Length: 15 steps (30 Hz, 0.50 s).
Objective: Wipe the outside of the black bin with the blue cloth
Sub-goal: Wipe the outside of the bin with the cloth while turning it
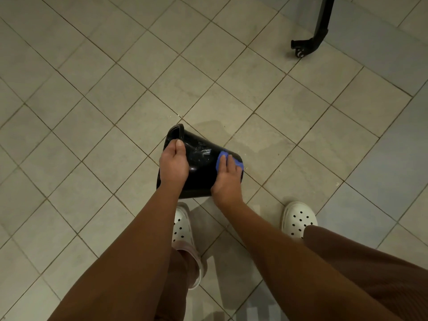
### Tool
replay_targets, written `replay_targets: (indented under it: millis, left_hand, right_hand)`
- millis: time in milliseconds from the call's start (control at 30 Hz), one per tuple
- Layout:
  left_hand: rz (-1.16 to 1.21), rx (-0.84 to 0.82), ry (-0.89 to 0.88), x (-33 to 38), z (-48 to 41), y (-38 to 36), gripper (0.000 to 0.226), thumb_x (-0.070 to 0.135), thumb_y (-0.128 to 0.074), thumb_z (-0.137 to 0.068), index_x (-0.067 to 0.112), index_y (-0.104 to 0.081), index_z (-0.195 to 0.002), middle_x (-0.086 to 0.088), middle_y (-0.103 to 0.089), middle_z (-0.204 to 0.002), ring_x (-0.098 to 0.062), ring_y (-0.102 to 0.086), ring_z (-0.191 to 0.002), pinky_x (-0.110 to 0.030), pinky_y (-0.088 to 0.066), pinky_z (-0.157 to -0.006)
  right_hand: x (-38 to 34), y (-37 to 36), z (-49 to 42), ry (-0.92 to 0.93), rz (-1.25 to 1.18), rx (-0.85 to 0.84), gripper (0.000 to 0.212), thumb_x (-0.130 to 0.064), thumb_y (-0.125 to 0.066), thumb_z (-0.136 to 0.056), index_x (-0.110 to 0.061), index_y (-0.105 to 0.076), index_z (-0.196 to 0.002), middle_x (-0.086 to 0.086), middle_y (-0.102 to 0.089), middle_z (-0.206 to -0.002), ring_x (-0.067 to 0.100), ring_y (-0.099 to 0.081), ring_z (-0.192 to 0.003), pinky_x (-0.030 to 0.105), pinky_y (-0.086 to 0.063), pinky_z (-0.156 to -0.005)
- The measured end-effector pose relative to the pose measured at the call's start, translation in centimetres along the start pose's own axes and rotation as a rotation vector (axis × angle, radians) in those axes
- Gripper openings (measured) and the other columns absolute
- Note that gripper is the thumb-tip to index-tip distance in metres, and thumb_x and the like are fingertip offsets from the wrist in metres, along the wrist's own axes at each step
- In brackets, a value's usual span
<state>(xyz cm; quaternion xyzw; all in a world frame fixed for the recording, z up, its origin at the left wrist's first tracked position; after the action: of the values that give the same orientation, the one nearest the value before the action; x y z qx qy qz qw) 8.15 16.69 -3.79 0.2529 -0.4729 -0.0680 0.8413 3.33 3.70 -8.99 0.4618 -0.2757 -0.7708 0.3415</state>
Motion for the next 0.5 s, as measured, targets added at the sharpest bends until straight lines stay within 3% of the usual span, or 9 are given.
replay_targets:
  millis: [100, 167, 233, 333, 500]
  left_hand:
    - [0.052, -0.01, 0.047, -0.2, -0.2, 0.3, 0.034, 0.031, -0.034, -0.108, 0.01, -0.06, -0.107, -0.006, -0.06, -0.1, -0.016, -0.055, -0.088, -0.025, -0.042, -0.07]
    - [0.071, -0.021, 0.053, -0.2, -0.3, 0.3, 0.036, 0.03, -0.034, -0.108, 0.008, -0.062, -0.11, -0.01, -0.063, -0.104, -0.019, -0.057, -0.093, -0.029, -0.046, -0.075]
    - [0.087, -0.03, 0.056, -0.1, -0.2, 0.2, 0.037, 0.029, -0.035, -0.108, 0.004, -0.062, -0.106, -0.015, -0.064, -0.103, -0.02, -0.058, -0.092, -0.037, -0.05, -0.082]
    - [0.132, -0.047, 0.079, 0.1, 0.0, -0.1, 0.037, 0.029, -0.036, -0.107, 0.002, -0.062, -0.103, -0.013, -0.066, -0.099, -0.021, -0.06, -0.091, -0.043, -0.05, -0.091]
    - [0.154, -0.052, 0.121, 0.3, 0.4, -0.2, 0.032, 0.034, -0.035, -0.106, 0.022, -0.065, -0.105, -0.008, -0.065, -0.115, -0.027, -0.059, -0.11, -0.049, -0.047, -0.101]
  right_hand:
    - [-1.5, -1.4, 2.8, 0.211, 0.068, 0.071, 0.08, 0.003, -0.07, -0.071, 0.0, -0.031, -0.141, 0.022, -0.033, -0.146, 0.041, -0.035, -0.131, 0.052, -0.033, -0.107]
    - [-1.6, -1.4, 2.5, 0.336, 0.093, 0.114, 0.079, 0.006, -0.07, -0.067, 0.002, -0.037, -0.138, 0.023, -0.039, -0.142, 0.043, -0.04, -0.128, 0.051, -0.029, -0.104]
    - [-1.6, -0.2, 1.3, 0.419, 0.086, 0.115, 0.077, 0.006, -0.064, -0.074, 0.0, -0.029, -0.143, 0.022, -0.03, -0.148, 0.042, -0.03, -0.134, 0.048, -0.017, -0.108]
    - [-1.5, 0.8, -0.7, 0.351, 0.041, 0.011, 0.074, 0.003, -0.05, -0.086, -0.008, -0.011, -0.148, 0.014, -0.009, -0.156, 0.032, -0.006, -0.143, 0.04, -0.001, -0.116]
    - [-0.5, 0.5, -0.3, 0.055, 0.014, -0.002, 0.081, -0.007, -0.056, -0.086, -0.01, -0.004, -0.149, 0.013, -0.004, -0.156, 0.032, -0.005, -0.143, 0.043, -0.01, -0.118]
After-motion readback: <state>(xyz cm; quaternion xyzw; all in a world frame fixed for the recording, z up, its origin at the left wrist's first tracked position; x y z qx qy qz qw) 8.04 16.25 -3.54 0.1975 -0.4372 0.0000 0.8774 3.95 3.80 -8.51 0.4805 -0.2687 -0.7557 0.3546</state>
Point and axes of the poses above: each hand's wrist, its own z-axis away from the middle knuckle, its own y-axis out of the back of the hand, x = y × z, the point moved 5 cm from there along -z, towards the middle knuckle
